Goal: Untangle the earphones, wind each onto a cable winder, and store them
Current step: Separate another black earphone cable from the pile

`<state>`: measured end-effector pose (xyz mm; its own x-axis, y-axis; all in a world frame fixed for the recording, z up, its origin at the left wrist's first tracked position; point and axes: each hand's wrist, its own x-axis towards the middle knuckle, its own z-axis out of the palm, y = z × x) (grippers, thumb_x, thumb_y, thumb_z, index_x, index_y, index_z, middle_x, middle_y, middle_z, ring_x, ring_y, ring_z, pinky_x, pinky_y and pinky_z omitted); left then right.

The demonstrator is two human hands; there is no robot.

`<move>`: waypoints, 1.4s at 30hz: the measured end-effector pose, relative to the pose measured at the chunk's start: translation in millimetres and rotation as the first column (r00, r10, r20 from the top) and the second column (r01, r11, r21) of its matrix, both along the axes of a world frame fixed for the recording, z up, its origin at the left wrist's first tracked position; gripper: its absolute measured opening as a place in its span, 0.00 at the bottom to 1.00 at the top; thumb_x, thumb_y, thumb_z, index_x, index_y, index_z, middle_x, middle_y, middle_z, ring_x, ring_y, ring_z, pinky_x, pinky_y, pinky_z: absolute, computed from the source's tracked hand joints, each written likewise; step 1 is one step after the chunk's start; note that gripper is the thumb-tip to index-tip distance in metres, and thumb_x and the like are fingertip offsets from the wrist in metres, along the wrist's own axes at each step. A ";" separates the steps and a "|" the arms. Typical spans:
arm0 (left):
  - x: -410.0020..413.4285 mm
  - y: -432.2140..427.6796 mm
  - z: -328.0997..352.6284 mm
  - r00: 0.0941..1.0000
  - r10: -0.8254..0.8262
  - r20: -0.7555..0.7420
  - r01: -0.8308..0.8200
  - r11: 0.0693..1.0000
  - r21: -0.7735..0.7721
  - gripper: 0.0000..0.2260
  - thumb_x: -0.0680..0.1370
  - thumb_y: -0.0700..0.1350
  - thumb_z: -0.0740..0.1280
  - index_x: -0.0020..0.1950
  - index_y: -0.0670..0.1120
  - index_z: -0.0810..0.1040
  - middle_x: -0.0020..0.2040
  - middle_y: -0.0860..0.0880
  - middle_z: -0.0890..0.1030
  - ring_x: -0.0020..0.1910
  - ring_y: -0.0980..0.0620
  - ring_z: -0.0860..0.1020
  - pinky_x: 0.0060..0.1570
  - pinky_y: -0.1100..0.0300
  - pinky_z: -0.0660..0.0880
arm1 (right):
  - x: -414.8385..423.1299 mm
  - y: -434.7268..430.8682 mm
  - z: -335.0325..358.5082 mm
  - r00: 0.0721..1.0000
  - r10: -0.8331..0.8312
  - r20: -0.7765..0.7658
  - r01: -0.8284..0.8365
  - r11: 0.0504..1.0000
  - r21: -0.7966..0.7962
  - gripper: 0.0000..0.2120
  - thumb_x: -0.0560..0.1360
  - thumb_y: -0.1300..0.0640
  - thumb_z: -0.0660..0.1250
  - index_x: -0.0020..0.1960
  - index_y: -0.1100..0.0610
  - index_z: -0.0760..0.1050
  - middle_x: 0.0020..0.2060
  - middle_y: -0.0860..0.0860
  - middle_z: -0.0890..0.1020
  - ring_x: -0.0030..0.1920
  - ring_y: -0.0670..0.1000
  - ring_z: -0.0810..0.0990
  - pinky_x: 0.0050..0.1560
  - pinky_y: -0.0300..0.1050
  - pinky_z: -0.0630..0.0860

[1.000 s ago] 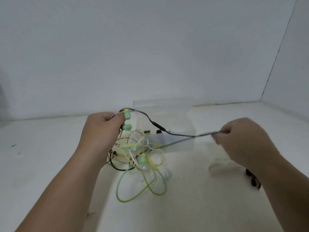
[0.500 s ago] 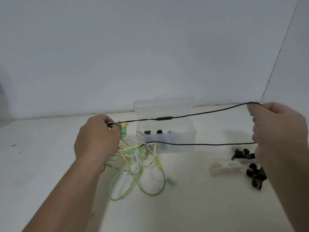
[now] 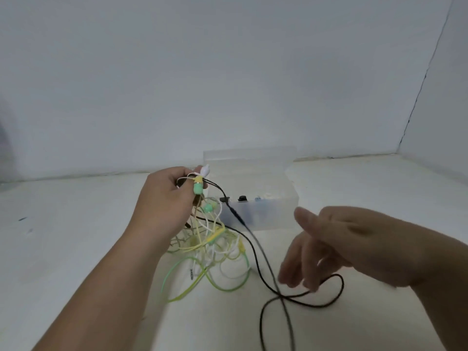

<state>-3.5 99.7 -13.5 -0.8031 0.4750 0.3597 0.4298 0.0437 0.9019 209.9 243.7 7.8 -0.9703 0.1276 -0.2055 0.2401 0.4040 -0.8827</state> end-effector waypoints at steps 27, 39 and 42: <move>20.7 4.7 -1.7 0.970 -0.242 0.020 0.239 0.967 0.092 0.27 0.79 0.63 0.53 0.36 0.45 0.77 0.32 0.49 0.79 0.36 0.48 0.77 0.40 0.58 0.73 | -39.3 -24.6 -46.2 0.881 -0.469 -0.056 0.446 0.864 -0.233 0.09 0.80 0.58 0.65 0.48 0.60 0.83 0.26 0.52 0.76 0.25 0.50 0.70 0.27 0.41 0.68; 13.7 1.4 -3.8 0.969 -0.240 -0.049 0.222 0.945 -0.239 0.12 0.72 0.32 0.67 0.38 0.47 0.82 0.28 0.56 0.76 0.24 0.60 0.68 0.25 0.69 0.64 | -30.7 8.5 -27.5 0.387 -0.874 -0.294 0.707 0.486 -0.514 0.12 0.76 0.64 0.64 0.34 0.57 0.76 0.28 0.53 0.73 0.29 0.50 0.71 0.32 0.44 0.68; 2.7 3.5 -9.0 0.997 -0.050 0.056 0.058 0.988 -0.142 0.14 0.74 0.30 0.64 0.38 0.46 0.83 0.30 0.50 0.79 0.26 0.56 0.71 0.27 0.66 0.66 | -25.0 24.8 -19.7 0.257 -0.958 -0.130 0.539 0.253 -0.804 0.12 0.76 0.63 0.58 0.34 0.56 0.67 0.31 0.54 0.80 0.29 0.51 0.79 0.31 0.39 0.75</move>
